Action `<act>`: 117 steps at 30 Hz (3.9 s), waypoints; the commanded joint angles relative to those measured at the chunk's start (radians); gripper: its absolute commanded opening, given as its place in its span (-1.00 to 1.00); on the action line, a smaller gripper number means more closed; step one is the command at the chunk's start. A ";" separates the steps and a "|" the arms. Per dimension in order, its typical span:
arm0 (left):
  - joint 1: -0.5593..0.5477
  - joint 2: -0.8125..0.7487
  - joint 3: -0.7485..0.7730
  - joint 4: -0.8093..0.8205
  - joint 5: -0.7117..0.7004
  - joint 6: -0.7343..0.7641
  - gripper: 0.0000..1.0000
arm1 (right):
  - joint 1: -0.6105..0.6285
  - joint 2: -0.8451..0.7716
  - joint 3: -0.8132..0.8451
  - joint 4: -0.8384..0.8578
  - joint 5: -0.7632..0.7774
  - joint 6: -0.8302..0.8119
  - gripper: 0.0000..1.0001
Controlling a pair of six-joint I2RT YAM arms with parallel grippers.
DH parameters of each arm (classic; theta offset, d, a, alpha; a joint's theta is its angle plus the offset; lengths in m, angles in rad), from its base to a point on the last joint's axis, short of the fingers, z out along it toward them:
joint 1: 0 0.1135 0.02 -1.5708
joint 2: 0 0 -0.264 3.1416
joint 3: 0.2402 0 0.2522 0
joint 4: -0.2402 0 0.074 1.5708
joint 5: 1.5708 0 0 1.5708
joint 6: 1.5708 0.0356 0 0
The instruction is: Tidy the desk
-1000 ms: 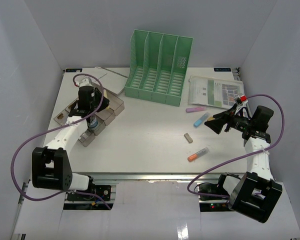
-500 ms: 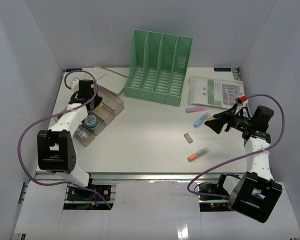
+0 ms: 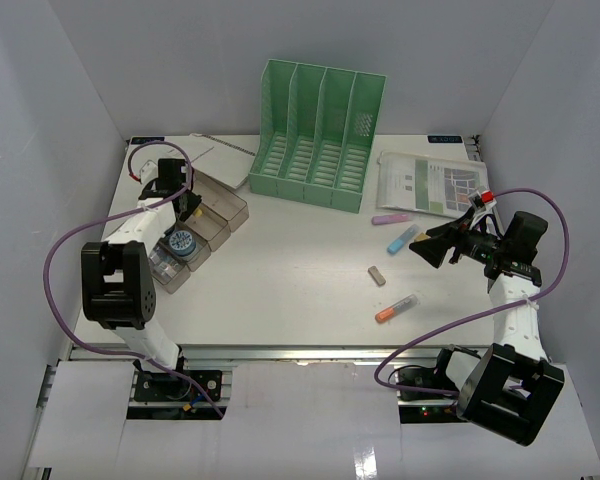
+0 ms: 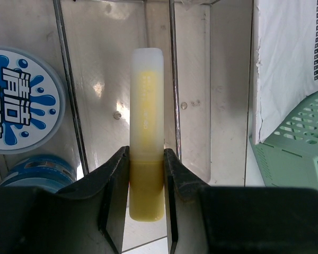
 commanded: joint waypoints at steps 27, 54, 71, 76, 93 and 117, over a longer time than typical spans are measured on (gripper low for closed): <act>0.018 -0.290 -0.157 0.308 0.807 0.453 0.67 | 0.056 0.086 0.105 -0.258 0.146 -0.260 0.94; 0.018 -0.897 -0.627 0.331 1.005 0.596 0.96 | 0.477 0.791 0.782 -0.646 0.587 -1.168 0.71; 0.018 -0.920 -0.630 0.330 0.985 0.598 0.96 | 0.503 0.978 0.818 -0.547 0.768 -1.155 0.55; 0.018 -0.920 -0.633 0.342 0.994 0.587 0.96 | 0.511 0.994 0.798 -0.524 0.788 -1.150 0.52; 0.018 -0.851 -0.670 0.499 1.073 0.389 0.96 | 0.513 1.001 0.705 -0.477 0.796 -1.106 -0.32; -0.288 -0.739 -0.651 0.544 0.754 0.204 0.92 | 0.749 0.680 0.704 -0.518 0.452 -0.594 -0.84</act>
